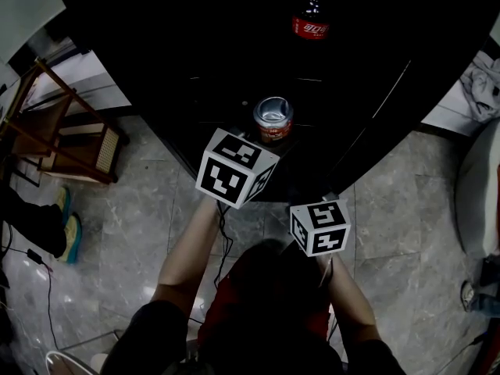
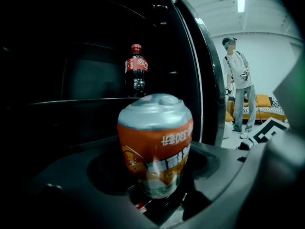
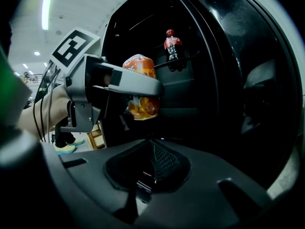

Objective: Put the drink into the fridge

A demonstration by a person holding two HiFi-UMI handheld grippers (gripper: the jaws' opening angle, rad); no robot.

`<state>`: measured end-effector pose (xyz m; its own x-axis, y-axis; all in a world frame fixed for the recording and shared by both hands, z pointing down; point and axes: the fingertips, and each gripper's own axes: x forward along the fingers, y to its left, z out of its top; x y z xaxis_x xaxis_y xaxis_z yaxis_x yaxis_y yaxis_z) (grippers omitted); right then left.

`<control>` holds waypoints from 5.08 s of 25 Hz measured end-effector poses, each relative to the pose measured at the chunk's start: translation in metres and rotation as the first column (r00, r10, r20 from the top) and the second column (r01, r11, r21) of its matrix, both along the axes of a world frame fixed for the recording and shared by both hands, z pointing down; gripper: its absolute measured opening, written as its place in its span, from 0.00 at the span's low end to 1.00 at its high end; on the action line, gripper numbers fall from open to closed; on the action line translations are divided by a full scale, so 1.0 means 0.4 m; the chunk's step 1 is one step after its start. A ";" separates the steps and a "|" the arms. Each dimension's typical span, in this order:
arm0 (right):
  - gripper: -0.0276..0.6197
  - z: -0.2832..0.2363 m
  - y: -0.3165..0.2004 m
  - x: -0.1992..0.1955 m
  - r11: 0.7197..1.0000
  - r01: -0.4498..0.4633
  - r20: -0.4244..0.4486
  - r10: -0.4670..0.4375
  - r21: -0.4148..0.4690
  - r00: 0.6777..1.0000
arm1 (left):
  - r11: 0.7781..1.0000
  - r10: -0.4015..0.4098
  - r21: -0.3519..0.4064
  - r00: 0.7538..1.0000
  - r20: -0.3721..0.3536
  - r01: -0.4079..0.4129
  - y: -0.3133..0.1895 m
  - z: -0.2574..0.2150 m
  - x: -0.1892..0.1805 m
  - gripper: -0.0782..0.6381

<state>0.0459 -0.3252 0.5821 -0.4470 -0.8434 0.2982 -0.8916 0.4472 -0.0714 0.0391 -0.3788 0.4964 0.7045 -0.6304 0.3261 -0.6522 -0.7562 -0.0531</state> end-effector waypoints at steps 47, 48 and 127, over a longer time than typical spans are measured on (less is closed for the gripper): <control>0.07 0.044 -0.125 -0.036 0.997 0.023 0.027 -0.021 -0.076 0.999 | 1.000 0.007 -0.031 1.000 0.000 -0.007 -0.174 0.038 0.061 0.59; 0.07 0.047 -0.125 -0.037 0.997 0.024 0.026 -0.022 -0.080 0.999 | 0.999 0.008 -0.036 1.000 -0.004 -0.008 -0.177 0.039 0.062 0.59; 0.07 -0.124 0.014 0.005 0.996 0.004 0.077 -0.011 0.093 0.997 | 0.965 -0.200 0.104 0.933 -0.298 0.240 0.028 -0.050 -0.144 0.14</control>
